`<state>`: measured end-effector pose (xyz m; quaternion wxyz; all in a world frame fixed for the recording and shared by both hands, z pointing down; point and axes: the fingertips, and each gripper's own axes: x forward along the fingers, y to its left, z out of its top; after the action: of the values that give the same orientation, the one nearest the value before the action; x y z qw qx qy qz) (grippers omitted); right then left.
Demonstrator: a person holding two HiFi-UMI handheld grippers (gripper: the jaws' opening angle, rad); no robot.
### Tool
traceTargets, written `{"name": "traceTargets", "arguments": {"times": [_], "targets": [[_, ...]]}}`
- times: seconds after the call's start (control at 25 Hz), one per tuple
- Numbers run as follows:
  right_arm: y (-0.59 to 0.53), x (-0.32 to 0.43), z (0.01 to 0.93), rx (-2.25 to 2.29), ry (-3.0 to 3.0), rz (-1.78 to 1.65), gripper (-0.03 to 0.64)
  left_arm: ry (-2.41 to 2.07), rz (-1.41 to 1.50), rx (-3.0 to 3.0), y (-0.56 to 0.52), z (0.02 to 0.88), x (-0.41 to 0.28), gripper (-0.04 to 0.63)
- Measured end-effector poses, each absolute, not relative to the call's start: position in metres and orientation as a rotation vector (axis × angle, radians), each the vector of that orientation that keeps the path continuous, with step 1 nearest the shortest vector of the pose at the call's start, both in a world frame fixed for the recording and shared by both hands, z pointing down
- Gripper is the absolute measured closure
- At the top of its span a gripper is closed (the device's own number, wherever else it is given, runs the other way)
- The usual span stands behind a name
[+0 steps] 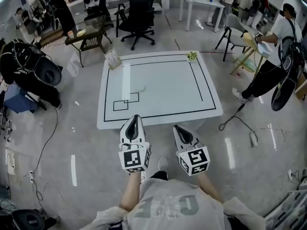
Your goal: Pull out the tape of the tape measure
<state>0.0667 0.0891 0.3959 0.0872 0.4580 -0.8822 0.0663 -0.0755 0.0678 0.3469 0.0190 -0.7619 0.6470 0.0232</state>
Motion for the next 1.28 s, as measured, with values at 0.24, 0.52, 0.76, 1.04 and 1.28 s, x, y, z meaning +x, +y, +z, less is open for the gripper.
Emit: {"name": "traceTargets", "arguments": {"times": [0.24,0.52,0.76,1.04,1.28], "targets": [[0.029,0.043,0.396,1.365,-2.625,0.213,0.588,2.063,0.074,-2.367,0.016,0.355,-0.106,0.571],[-0.002,0.031,0.386,1.374,-2.65,0.161,0.587,2.086,0.084,-2.368,0.002,0.356,-0.111,0.571],[-0.016,0.027,0.385,1.352,-2.67,0.154,0.588,2.093,0.084,-2.344,-0.006,0.351,-0.108,0.571],[-0.049,0.032,0.391,1.339,-2.699,0.166,0.588,2.171,0.083,-2.305,-0.031,0.362,-0.106,0.57],[-0.085,0.054,0.392,1.328,-2.713,0.181,0.588,2.224,0.085,-2.256,-0.068,0.359,-0.095,0.569]]}}
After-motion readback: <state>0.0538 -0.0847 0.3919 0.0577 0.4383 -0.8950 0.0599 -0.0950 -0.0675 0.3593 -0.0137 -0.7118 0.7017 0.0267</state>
